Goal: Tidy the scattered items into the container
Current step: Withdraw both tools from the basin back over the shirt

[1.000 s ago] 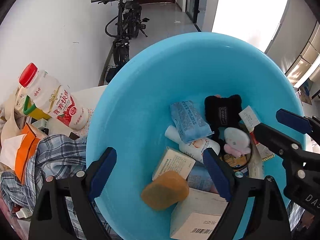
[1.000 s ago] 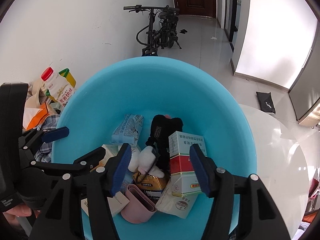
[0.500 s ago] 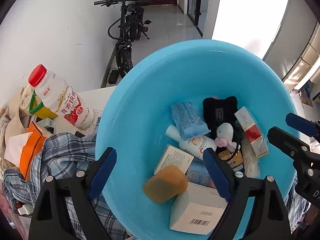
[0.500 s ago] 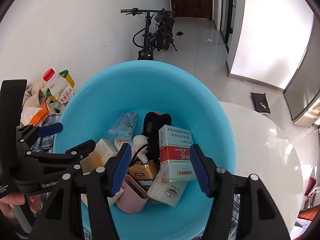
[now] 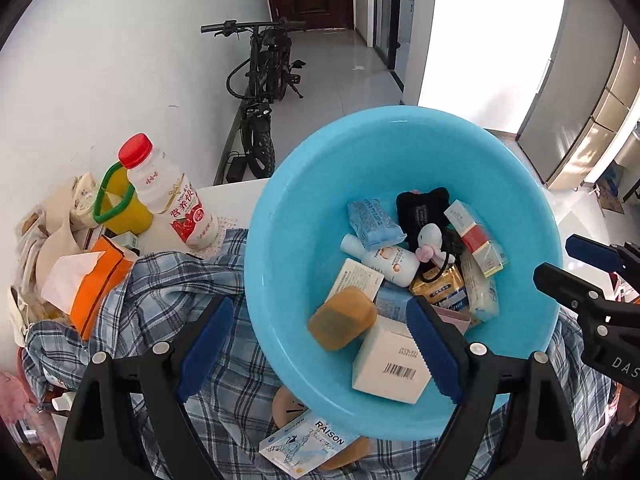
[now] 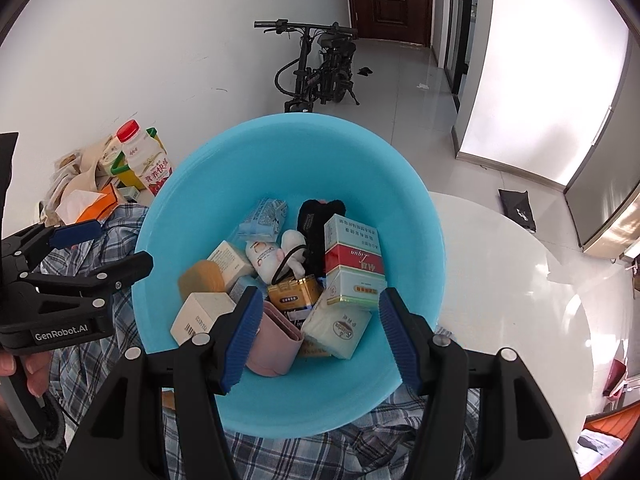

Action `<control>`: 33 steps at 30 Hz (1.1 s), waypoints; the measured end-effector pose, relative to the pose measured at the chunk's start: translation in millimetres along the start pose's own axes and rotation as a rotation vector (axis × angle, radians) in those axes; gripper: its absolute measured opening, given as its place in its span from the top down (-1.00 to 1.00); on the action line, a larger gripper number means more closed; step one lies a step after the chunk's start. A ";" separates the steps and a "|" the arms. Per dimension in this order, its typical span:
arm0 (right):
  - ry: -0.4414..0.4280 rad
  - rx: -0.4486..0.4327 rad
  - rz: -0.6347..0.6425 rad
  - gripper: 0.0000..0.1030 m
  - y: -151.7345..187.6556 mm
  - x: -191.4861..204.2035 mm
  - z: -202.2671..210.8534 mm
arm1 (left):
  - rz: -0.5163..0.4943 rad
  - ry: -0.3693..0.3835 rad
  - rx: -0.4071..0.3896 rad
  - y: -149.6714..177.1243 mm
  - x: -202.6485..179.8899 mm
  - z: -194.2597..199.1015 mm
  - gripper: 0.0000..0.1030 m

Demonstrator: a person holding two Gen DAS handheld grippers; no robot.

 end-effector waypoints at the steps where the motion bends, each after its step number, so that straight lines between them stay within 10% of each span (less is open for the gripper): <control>1: 0.013 0.001 0.014 -0.15 3.7 0.8 3.7 | -0.004 0.006 0.000 3.6 0.6 4.5 -0.74; 21: -0.068 -0.054 0.065 -0.15 88.0 8.4 71.9 | -0.062 0.036 -0.095 91.7 4.2 85.5 -0.75; 33: -0.004 -0.245 0.069 -0.23 136.9 15.5 123.9 | -0.090 0.053 -0.274 157.5 -9.7 146.2 -0.75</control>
Point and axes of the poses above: each gripper's, at about its wrist camera, not at the fingertips, and z roughly against the way its jaws point, x to its left, y to its underside, the point moved 2 cm from there along -z, roughly the way its jaws point, and after that the axes turned 1 degree about y, right-handed, at the moved point
